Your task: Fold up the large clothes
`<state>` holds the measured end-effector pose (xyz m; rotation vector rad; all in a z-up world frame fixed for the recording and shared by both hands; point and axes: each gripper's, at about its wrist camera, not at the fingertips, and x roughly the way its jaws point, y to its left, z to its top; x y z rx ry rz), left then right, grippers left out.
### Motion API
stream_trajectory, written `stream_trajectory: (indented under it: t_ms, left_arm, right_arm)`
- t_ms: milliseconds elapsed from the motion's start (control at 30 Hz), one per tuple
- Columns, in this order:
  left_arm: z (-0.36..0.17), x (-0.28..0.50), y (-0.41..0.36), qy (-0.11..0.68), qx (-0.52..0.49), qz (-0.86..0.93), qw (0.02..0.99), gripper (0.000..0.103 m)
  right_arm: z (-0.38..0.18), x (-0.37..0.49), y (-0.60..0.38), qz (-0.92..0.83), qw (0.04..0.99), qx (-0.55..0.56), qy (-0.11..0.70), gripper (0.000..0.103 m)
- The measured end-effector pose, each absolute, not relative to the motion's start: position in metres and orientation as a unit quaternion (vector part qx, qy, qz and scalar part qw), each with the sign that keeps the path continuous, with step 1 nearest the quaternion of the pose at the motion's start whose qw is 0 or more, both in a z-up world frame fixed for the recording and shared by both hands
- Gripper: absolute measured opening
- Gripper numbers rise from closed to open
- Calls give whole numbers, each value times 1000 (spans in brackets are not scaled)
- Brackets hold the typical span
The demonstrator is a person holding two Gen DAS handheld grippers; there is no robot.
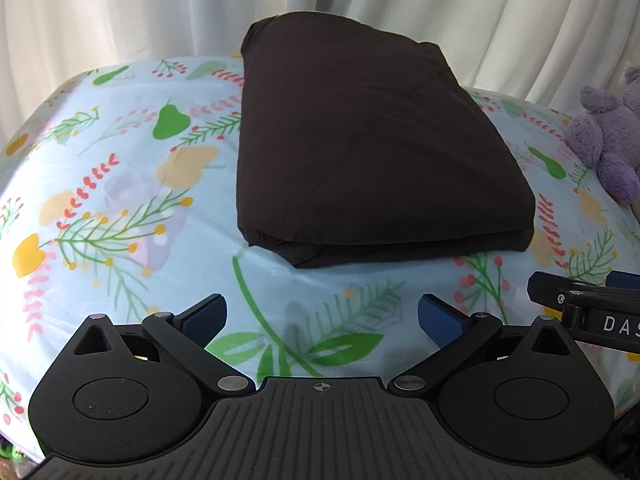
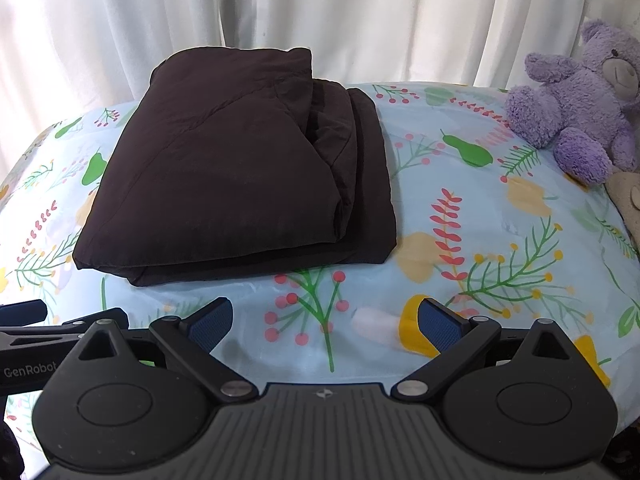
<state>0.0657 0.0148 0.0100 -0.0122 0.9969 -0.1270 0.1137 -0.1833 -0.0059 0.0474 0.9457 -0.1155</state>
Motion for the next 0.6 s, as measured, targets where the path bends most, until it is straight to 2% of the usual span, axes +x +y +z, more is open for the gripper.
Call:
stream_trajectory:
  t_ms: [600]
  left_arm:
    - [15,70,4,451,17,-84,889,103]
  right_arm:
    - [-5,125,-186,-61,892,22,447,99]
